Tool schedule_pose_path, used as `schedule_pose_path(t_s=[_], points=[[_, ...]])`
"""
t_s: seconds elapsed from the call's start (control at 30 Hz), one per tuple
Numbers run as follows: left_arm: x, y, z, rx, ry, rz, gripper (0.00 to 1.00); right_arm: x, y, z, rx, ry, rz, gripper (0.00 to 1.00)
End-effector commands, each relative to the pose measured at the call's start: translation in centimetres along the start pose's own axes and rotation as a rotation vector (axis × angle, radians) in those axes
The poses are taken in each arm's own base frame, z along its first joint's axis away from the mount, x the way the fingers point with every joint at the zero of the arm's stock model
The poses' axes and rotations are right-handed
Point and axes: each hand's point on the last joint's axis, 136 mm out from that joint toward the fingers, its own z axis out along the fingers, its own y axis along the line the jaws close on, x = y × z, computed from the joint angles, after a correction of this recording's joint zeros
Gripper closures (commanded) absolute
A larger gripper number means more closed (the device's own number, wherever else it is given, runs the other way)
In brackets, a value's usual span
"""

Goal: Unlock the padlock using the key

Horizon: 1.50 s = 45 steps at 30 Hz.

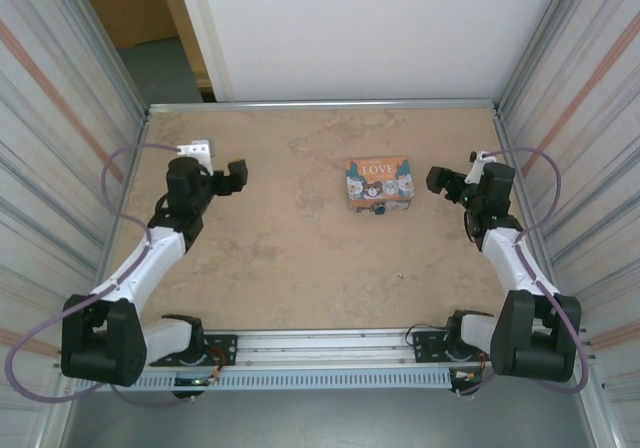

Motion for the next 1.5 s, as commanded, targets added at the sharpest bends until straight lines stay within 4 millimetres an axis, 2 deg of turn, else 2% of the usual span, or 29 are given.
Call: schedule_pose_path(t_s=[0.0, 0.17, 0.27, 0.43, 0.73, 0.9, 1.2, 1.23, 1.3, 1.47], points=[[3.4, -3.4, 0.3, 0.078, 0.175, -0.08, 0.01, 2.7, 2.4, -0.4, -0.132, 0.193, 0.128, 0.01], [4.9, -8.9, 1.5, 0.189, 0.272, -0.146, 0.01, 3.1, 3.6, 0.7, -0.199, 0.277, 0.176, 0.01], [6.0, -12.1, 2.7, 0.246, 0.336, -0.174, 0.01, 3.3, 3.2, 2.0, -0.185, 0.307, 0.212, 0.01], [7.4, -17.0, 4.8, 0.34, 0.409, -0.213, 0.01, 4.0, 3.8, 4.6, -0.212, 0.387, 0.236, 0.01], [10.2, -23.4, 8.3, 0.48, 0.53, -0.296, 0.01, 5.7, 4.9, 8.7, -0.249, 0.492, 0.252, 0.01], [11.9, -26.5, 9.9, 0.543, 0.604, -0.311, 0.01, 6.2, 6.0, 10.0, -0.306, 0.535, 0.254, 0.02], [12.6, -30.0, 10.8, 0.637, 0.658, -0.326, 0.01, 7.0, 7.4, 9.9, -0.368, 0.574, 0.252, 0.12], [12.3, -30.2, 10.7, 0.645, 0.656, -0.329, 0.01, 7.1, 7.6, 9.7, -0.375, 0.581, 0.252, 0.12], [13.3, -30.3, 11.1, 0.648, 0.682, -0.334, 0.01, 7.5, 8.1, 9.3, -0.387, 0.597, 0.251, 0.14], [12.8, -30.4, 10.8, 0.661, 0.671, -0.332, 0.01, 8.5, 9.6, 7.9, -0.403, 0.63, 0.238, 0.16]])
